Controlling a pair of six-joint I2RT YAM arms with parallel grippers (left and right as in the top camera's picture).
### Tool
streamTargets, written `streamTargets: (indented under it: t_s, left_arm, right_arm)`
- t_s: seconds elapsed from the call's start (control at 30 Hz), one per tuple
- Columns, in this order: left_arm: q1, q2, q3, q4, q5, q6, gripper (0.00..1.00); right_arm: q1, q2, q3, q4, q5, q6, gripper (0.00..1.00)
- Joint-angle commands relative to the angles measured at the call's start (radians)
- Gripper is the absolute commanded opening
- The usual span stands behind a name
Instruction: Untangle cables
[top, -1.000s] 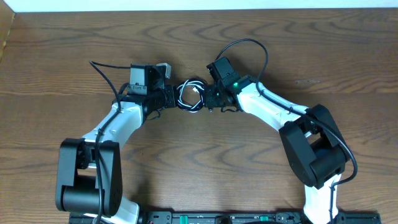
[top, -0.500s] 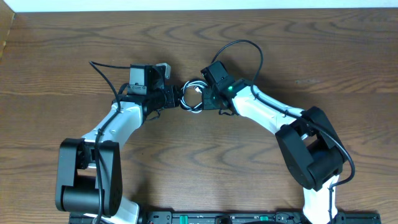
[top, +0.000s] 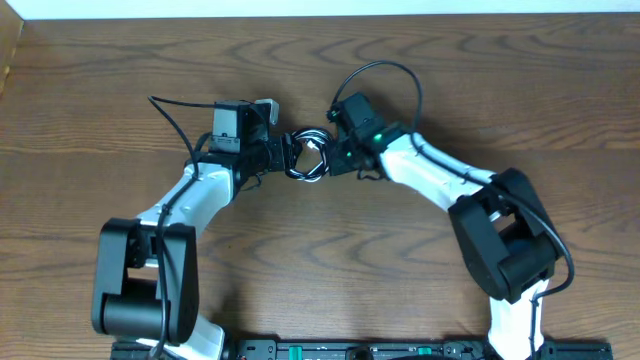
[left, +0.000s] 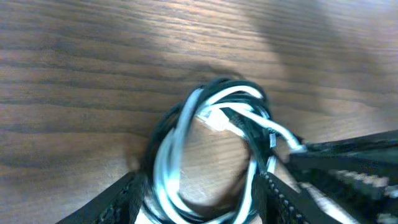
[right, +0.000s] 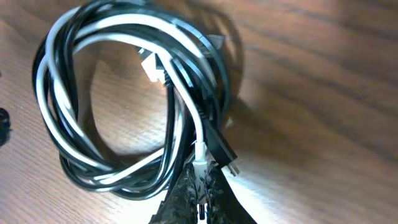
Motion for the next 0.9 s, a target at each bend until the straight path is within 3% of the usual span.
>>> streamTargets:
  t_s: [0.0,0.2,0.3,0.37,0.5,0.63,0.77,0.87]
  left_arm:
    - [0.0,0.058,0.005,0.022,-0.056,0.006,0.59]
    - [0.0,0.131,0.005,0.065,-0.066,0.005,0.58]
    - [0.001,0.138,0.005,0.066,-0.039,0.004,0.44]
    - [0.001,0.134,0.006,0.072,0.025,0.004,0.4]
    - [0.001,0.122,0.006,0.078,0.143,0.005,0.42]
    - [0.002,0.119,0.006,0.077,0.113,0.005,0.4]
    - [0.002,0.119,0.006,0.077,0.102,0.005,0.22]
    - [0.002,0.119,0.006,0.069,0.073,0.005,0.19]
  right_arm:
    - [-0.043,0.0,-0.008,-0.001,-0.126,-0.037,0.01]
    - [-0.034,0.0,-0.008,-0.001,-0.139,-0.075,0.01]
    - [-0.018,0.0,-0.008,-0.001,-0.139,-0.107,0.01]
    - [-0.006,0.0,-0.008,0.0,-0.142,-0.136,0.01]
    - [0.016,0.0,-0.008,0.001,-0.159,-0.2,0.01]
    - [0.029,0.0,-0.008,0.018,-0.206,-0.253,0.01]
    - [0.017,0.0,-0.008,0.068,-0.206,-0.253,0.01]
    - [0.004,0.0,-0.008,0.061,-0.203,-0.252,0.01]
